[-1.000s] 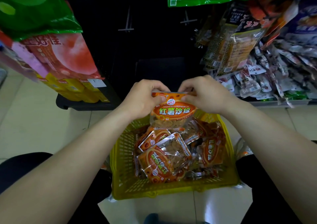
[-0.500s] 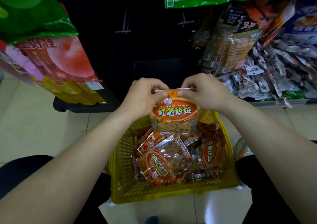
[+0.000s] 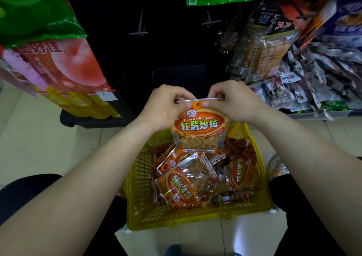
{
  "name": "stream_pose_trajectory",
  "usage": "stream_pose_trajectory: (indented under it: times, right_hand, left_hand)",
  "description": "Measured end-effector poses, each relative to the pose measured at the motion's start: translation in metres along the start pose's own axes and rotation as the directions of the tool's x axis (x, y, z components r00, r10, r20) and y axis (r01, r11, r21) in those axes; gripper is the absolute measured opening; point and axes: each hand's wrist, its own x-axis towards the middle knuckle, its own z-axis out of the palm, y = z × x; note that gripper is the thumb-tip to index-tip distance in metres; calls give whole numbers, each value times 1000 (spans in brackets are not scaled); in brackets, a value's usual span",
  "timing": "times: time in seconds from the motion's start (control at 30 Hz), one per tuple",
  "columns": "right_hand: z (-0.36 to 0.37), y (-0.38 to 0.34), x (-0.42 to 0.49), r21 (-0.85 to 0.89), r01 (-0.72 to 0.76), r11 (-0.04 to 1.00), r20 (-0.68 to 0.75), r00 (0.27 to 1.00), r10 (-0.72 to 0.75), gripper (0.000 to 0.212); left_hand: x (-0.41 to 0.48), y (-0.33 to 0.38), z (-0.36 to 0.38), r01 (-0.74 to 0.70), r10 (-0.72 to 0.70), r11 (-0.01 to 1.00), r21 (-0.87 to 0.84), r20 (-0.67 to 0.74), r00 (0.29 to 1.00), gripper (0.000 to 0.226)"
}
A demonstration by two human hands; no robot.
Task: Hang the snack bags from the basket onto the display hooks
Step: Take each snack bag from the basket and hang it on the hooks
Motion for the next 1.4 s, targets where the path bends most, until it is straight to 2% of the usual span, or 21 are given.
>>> stream_pose_trajectory:
  times: [0.2, 0.33, 0.43, 0.57, 0.77, 0.9, 1.1, 1.23, 1.4]
  right_hand:
    - [1, 1, 0, -72, 4, 997, 51, 999, 0, 23]
    - [1, -2, -2, -41, 38, 998, 158, 987, -31, 15]
    - [5, -3, -3, -146, 69, 987, 196, 980, -40, 15]
    - [18, -6, -9, -274, 49, 960, 128, 992, -13, 21]
    - [25, -12, -12, -347, 38, 937, 132, 991, 9, 15]
    - [28, -17, -19, -373, -1, 928, 108, 993, 44, 26]
    - [18, -9, -40, -384, -116, 916, 57, 987, 149, 20]
    - [1, -2, -38, -452, -146, 880, -19, 988, 154, 20]
    - [-9, 2, 0, -452, -171, 875, -100, 985, 140, 35]
  left_hand:
    - [1, -2, 4, 1, -1, 999, 38, -5, 1000, 10]
    - [0, -3, 7, -9, 10, 998, 69, -20, 1000, 11]
    - [-2, -1, 9, -23, 25, 997, 77, -21, 999, 10]
    - [-6, 3, 12, -66, 66, 994, 82, 9, 998, 12]
    - [-11, 1, 11, -90, 91, 992, 92, -14, 996, 10]
    - [-15, -8, 4, -57, 59, 997, 54, -31, 998, 23]
    - [-30, -28, -14, -25, 39, 994, 108, -127, 991, 19]
    - [-45, -43, -23, 45, -23, 987, 154, -144, 989, 18]
    - [-49, -60, -30, 112, -85, 974, 196, -139, 987, 14]
